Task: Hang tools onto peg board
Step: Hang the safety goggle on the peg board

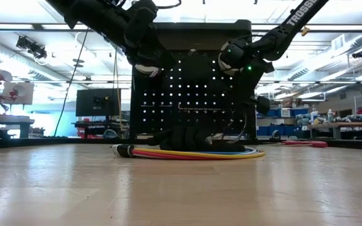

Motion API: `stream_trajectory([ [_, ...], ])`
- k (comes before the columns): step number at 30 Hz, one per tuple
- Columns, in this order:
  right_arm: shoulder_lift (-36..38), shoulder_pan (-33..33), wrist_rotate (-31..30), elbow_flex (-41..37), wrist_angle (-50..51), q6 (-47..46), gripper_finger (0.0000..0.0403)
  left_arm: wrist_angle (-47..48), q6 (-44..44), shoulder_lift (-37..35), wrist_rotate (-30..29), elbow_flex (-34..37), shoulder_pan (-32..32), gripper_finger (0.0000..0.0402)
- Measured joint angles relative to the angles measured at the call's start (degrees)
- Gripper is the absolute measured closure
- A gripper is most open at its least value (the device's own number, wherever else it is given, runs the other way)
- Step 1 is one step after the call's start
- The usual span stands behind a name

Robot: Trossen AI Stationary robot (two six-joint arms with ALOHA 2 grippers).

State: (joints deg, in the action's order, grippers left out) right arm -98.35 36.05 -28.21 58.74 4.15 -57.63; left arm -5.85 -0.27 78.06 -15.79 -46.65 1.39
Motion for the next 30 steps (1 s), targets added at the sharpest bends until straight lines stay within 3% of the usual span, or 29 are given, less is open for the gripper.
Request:
stream_trajectory([
  [4,0.0,0.52,0.0,0.0,-0.46,1.27,0.0333,-0.15,0.0,0.0,0.0,0.0,0.0,0.019],
  [9,0.03,0.32,0.14,0.0,-1.61,3.35,0.039,-0.14,0.0,0.0,0.0,0.0,0.0,0.019],
  [20,3.2,0.74,3.29,0.43,3.37,1.4,0.0395,-0.01,0.0,0.02,0.0,0.0,0.0,0.0191],
  [23,3.5,1.82,6.94,3.24,9.43,1.65,0.0395,-0.18,0.0,0.02,0.0,0.0,0.0,0.0191],
  [30,3.54,2.06,8.84,6.73,16.84,3.08,0.0397,-0.3,0.0,0.02,0.0,0.0,0.0,0.0191],
])
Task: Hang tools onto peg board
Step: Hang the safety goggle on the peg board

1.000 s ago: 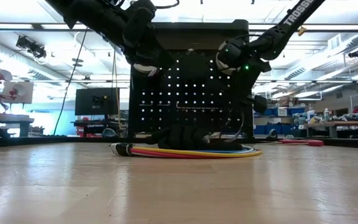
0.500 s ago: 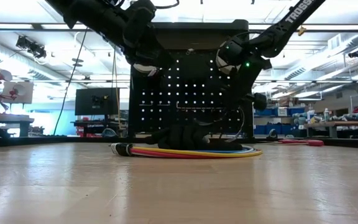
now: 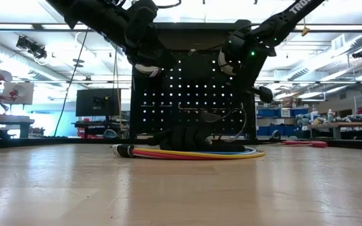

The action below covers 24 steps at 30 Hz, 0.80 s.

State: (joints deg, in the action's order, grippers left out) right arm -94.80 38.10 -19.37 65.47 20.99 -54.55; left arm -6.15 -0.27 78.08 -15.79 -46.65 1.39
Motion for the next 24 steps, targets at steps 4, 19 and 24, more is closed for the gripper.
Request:
stream_trajectory([
  [4,0.01,0.14,0.78,0.23,1.87,-0.7,0.0397,0.04,-0.11,0.0,0.0,0.0,0.0,0.0191],
  [19,0.0,-2.02,-4.61,-0.1,2.58,-2.92,0.0397,-0.27,-0.13,0.0,1.33,0.0,-0.3,0.0191],
  [24,0.0,-1.72,-7.14,-0.1,0.93,-1.66,0.0397,-0.21,-0.11,0.0,1.31,-0.02,-0.33,0.0191],
])
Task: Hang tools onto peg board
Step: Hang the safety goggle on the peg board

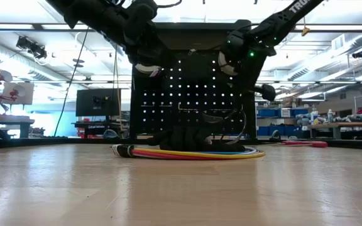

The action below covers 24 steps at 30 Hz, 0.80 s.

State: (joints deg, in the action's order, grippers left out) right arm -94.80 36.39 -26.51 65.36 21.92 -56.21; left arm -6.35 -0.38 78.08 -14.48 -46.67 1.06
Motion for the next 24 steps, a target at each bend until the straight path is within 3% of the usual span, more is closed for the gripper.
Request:
stream_trajectory([
  [18,-2.64,1.35,0.84,0.04,-5.97,2.39,0.0397,0.06,0.13,0.0,0.0,0.0,0.0,0.0191],
  [24,-2.64,1.33,0.45,0.04,-5.91,2.27,0.0372,0.2,0.13,0.0,0.0,0.0,0.0,0.019],
])
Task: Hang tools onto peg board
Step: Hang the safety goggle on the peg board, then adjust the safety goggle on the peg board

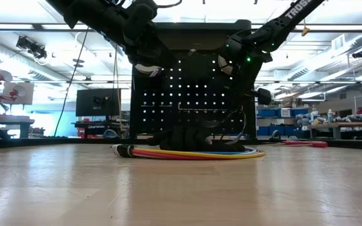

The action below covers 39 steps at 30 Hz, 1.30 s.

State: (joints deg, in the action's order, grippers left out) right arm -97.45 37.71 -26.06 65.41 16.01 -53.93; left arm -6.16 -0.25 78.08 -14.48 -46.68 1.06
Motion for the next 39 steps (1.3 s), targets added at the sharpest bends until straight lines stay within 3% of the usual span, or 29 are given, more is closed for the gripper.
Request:
stream_trajectory([
  [13,0.0,-0.11,0.02,-0.42,1.4,4.31,0.0284,0.33,-0.01,0.0,-0.02,0.0,0.0,0.019],
  [20,1.62,-0.65,0.5,-0.46,2.65,6.3,0.0258,0.67,-0.01,0.0,-0.02,0.0,0.0,0.019],
  [25,3.57,-1.27,2.48,-0.46,4.53,9.45,0.026,0.77,-0.02,0.0,-0.04,0.0,0.0,0.019],
  [29,5.87,-1.34,10.94,-0.46,5.88,18.31,0.0261,1.14,-0.01,0.0,-0.04,0.0,0.0,0.019],
  [32,9.39,-2.42,12.59,-0.5,8.37,26.48,0.0269,1.34,0.0,0.0,-0.04,0.0,-0.02,0.019],
  [39,18.13,-3.5,23.07,-11.71,-3.54,43.56,0.0351,1.22,1.2,0.0,-0.06,0.0,-0.55,0.019],
])
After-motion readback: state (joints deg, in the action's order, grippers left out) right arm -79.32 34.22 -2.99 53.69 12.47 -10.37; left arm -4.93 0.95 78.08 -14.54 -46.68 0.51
